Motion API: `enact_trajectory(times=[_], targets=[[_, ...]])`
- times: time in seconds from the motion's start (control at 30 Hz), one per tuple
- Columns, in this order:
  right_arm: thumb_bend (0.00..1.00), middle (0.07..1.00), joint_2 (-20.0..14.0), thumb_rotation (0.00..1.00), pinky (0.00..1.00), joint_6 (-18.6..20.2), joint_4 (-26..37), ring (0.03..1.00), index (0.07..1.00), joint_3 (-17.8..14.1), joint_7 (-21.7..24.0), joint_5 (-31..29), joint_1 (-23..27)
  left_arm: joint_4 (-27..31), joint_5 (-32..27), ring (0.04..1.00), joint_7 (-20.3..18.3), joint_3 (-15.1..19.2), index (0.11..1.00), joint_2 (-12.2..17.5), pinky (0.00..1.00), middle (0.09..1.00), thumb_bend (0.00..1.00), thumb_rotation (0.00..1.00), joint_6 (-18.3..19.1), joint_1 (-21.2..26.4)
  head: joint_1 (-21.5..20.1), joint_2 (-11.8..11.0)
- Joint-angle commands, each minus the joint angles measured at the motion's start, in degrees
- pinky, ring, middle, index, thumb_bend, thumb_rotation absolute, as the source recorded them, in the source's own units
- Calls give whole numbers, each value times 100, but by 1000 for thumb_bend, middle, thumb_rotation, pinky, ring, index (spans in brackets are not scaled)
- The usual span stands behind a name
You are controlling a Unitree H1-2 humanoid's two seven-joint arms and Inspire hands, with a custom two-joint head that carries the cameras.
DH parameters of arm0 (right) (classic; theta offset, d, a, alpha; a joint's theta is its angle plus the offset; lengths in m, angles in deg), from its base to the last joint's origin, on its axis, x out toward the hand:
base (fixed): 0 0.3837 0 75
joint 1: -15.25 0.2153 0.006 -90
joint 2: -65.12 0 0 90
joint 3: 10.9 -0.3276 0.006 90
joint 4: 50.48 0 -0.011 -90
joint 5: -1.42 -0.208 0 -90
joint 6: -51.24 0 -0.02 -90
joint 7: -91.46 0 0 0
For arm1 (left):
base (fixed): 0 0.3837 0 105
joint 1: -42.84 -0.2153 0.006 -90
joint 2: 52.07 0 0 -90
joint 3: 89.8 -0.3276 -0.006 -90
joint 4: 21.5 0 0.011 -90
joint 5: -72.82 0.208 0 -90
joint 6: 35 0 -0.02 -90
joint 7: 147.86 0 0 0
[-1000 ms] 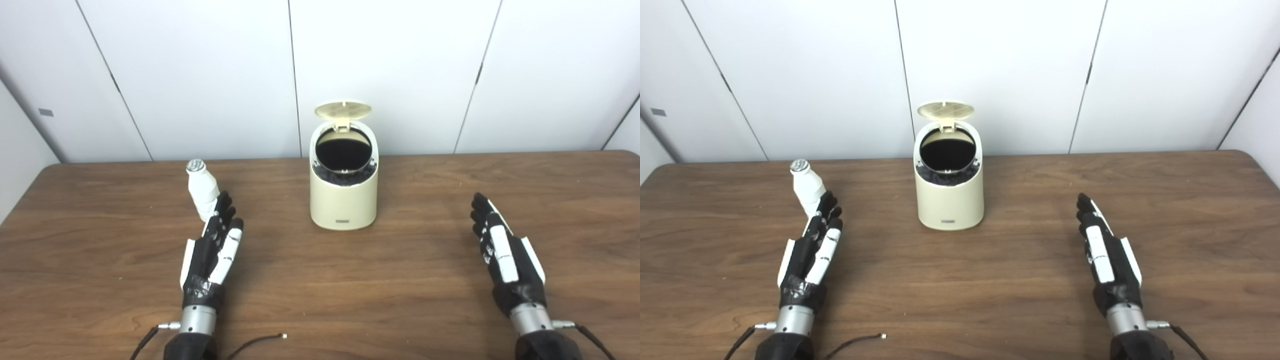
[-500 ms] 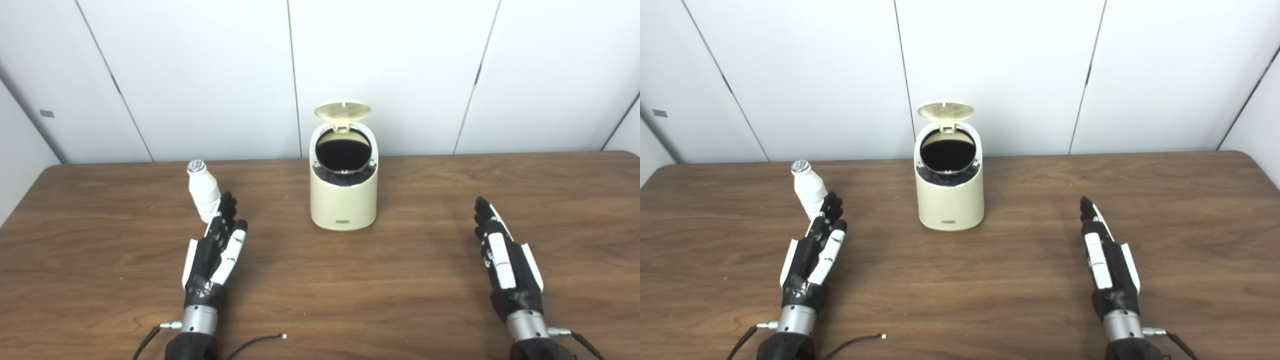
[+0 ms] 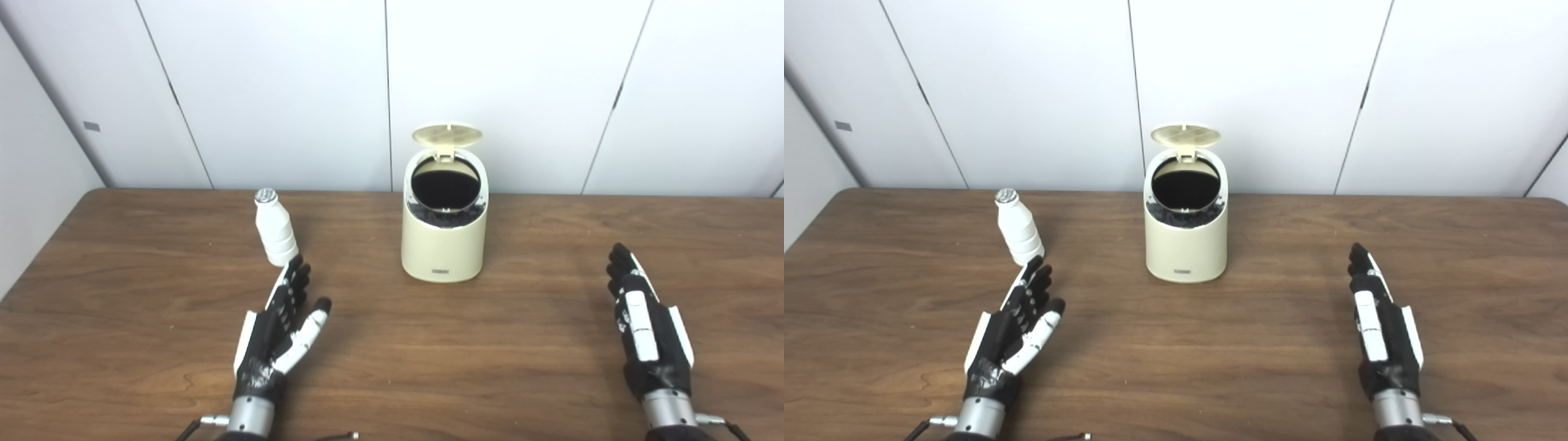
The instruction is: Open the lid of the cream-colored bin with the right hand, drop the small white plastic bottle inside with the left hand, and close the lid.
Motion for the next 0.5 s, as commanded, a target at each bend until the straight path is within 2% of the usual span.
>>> enact_trajectory(times=[0.0, 0.1, 0.27, 0.37, 0.47], targets=[[524, 963, -33, 880, 1000, -274, -73, 978, 927, 5, 45, -37, 32, 440, 172, 903, 40, 11, 945, 80, 916, 906, 622, 366, 72, 94, 10, 7], [535, 966, -61, 891, 1000, -249, -88, 982, 929, 14, 32, -17, 53, 880, 383, 880, 110, 76, 927, 102, 886, 881, 652, 360, 464, 8, 57, 0], [540, 965, -74, 881, 1000, -235, -111, 977, 936, 37, 39, -10, 86, 1460, 970, 781, 416, 323, 862, 73, 735, 811, 692, 276, 1198, 63, 80, 6], [546, 965, -51, 866, 1000, -176, -105, 977, 937, 29, 35, -60, 103, 1534, 1268, 748, 620, 537, 825, 103, 713, 776, 703, 217, 1504, 241, 175, -19], [548, 965, -63, 868, 1000, -220, -177, 978, 933, 31, 15, -14, 127, 1449, 1347, 740, 705, 724, 823, 175, 668, 782, 702, 170, 1592, 422, 390, -49]])
